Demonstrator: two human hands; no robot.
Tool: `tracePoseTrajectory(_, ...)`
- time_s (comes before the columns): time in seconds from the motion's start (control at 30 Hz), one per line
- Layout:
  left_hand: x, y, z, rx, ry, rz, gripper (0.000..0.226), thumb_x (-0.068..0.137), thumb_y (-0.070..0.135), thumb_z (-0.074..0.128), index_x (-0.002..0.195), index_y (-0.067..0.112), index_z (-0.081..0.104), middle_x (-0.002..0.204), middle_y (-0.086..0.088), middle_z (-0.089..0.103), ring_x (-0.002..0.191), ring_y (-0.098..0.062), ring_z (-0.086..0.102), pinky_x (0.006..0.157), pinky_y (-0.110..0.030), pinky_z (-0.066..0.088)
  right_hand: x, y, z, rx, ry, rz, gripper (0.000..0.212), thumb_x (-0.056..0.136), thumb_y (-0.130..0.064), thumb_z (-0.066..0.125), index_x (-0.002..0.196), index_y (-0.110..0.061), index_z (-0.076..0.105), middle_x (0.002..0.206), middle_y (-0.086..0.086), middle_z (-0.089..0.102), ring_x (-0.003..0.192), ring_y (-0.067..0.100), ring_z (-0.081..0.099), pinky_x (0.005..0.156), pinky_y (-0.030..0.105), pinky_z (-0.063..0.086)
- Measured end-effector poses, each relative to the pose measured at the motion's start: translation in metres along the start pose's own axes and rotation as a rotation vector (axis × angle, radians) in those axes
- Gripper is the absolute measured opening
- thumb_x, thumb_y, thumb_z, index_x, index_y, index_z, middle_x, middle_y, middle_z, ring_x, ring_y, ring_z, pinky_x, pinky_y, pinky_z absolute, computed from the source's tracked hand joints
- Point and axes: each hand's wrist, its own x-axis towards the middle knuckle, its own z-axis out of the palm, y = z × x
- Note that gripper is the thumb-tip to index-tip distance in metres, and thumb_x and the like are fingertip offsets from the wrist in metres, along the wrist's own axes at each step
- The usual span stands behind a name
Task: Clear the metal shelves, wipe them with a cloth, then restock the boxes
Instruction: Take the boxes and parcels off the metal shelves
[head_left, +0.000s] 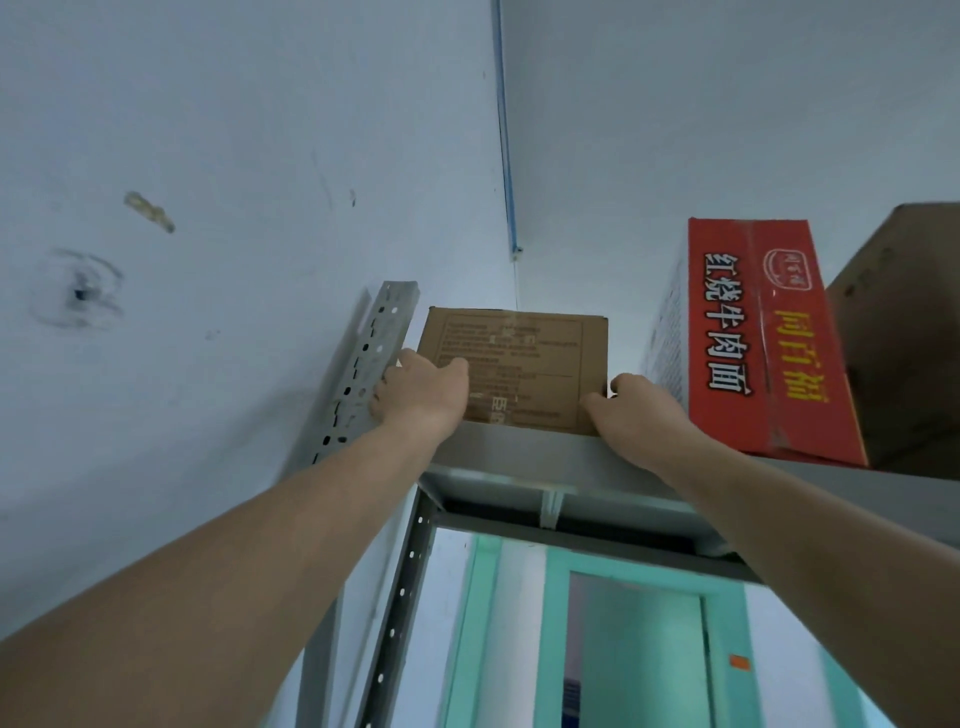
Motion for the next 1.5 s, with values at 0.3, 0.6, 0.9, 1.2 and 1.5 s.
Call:
tracePoseTrajectory(0.3,-0.005,-0.009,-0.011,-0.226,0.072,0.062,0.051,0.088,0.044,0.049,0.13,0.016,0.049,0.119,-0.004,0.062,0.106,-0.023,0.06,0.088,-0.042,0.05,-0.018,-0.003,-0.001,0.18,0.101,0.064,0.021,0.102,-0.029,0.049,0.087,-0.015,0.054,0.081,0.002,0.062,0.068,0.019,0.061,0.054,0.026,0.045)
tracePoseTrajectory(0.6,-0.06,0.042,-0.034,-0.704,0.26,0.124,0.023,0.094,0.018,0.053,0.114,0.021,0.064,0.088,0.015,0.057,0.062,0.011,0.056,0.071,-0.016,0.045,-0.071,-0.01,-0.011,0.688,0.497,0.034,0.041,0.102,-0.021,0.044,0.142,-0.015,0.051,0.134,-0.004,0.048,0.113,0.012,0.048,0.091,0.024,0.039)
tracePoseTrajectory(0.9,-0.167,0.083,-0.08,-0.695,0.334,0.13,0.022,0.091,0.01,0.061,0.11,-0.003,0.059,0.119,0.002,0.042,0.093,-0.007,0.059,0.06,-0.003,0.046,-0.155,-0.008,-0.091,0.927,0.412,0.015,0.033,0.102,-0.024,0.052,0.136,-0.027,0.051,0.127,-0.008,0.053,0.114,0.012,0.054,0.099,0.041,0.051)
tracePoseTrajectory(1.2,-0.37,0.094,-0.1,-0.521,0.182,0.028,0.057,0.089,0.007,0.061,0.139,0.026,0.041,0.123,0.008,0.062,0.112,-0.007,0.061,0.1,-0.036,0.051,-0.294,0.011,-0.182,0.901,-0.088,0.133,0.041,0.09,-0.034,0.073,0.126,-0.031,0.054,0.117,-0.011,0.062,0.104,0.006,0.062,0.091,0.028,0.053)
tracePoseTrajectory(1.5,-0.556,0.128,-0.094,-0.511,0.211,0.134,0.066,0.073,-0.002,0.047,0.136,0.008,0.032,0.122,-0.005,0.053,0.106,-0.012,0.054,0.091,-0.034,0.051,-0.458,0.082,-0.264,1.025,-0.064,0.211,0.059,0.077,-0.052,0.078,0.126,-0.024,0.059,0.112,-0.012,0.071,0.107,0.006,0.065,0.087,0.025,0.051)
